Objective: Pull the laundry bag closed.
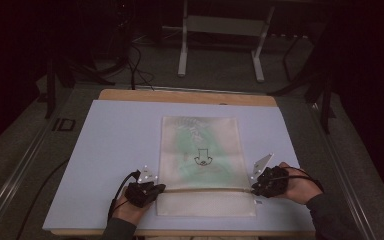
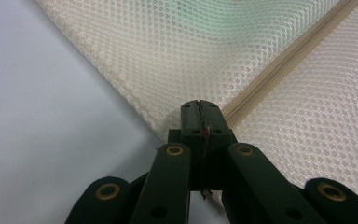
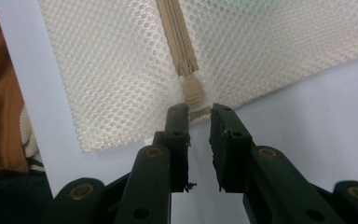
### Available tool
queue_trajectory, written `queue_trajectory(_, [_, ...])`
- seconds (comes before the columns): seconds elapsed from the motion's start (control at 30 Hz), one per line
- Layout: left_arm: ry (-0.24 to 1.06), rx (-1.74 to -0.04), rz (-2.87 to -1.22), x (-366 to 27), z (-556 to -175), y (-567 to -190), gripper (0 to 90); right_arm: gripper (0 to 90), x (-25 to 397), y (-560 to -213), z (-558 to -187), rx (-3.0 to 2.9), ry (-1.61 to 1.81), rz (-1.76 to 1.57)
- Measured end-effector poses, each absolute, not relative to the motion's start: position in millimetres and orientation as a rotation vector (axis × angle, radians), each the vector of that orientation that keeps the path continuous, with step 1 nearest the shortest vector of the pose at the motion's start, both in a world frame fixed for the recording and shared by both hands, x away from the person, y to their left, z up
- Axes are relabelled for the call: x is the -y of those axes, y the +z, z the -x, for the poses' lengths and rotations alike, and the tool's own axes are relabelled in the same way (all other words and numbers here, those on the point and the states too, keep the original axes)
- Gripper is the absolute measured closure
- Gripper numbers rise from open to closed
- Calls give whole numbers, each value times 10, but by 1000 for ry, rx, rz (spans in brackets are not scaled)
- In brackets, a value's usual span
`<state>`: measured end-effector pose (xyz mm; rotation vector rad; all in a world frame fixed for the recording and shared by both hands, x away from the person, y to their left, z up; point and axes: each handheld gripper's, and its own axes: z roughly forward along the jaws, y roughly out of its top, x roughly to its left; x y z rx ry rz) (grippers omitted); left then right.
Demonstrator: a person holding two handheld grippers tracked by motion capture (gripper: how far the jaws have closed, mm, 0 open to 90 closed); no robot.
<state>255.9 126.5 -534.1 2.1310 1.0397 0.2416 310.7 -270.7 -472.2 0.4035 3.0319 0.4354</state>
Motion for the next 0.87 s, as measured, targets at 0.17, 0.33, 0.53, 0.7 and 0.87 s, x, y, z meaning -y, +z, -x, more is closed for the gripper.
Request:
queue_trajectory(0.17, [243,-1038,-2131,-1267,-2558,-5342,892,760,2745,-4706,-3106,-3014,457,-423])
queue_trajectory(0.33, [236,-1039,-2123,-1275,-2560,-5347,891,751,2770,-4701,-3107,-3005,481,-430])
queue_trajectory(0.53, [241,-1039,-2121,-1273,-2556,-5348,891,746,2794,-4714,-3110,-2992,512,-446])
queue_trajectory(0.7, [250,-1038,-2123,-1269,-2550,-5348,890,741,2812,-4745,-3106,-2962,580,-490])
queue_trajectory(0.87, [257,-1036,-2125,-1263,-2544,-5347,890,738,2835,-4836,-3085,-2938,635,-526])
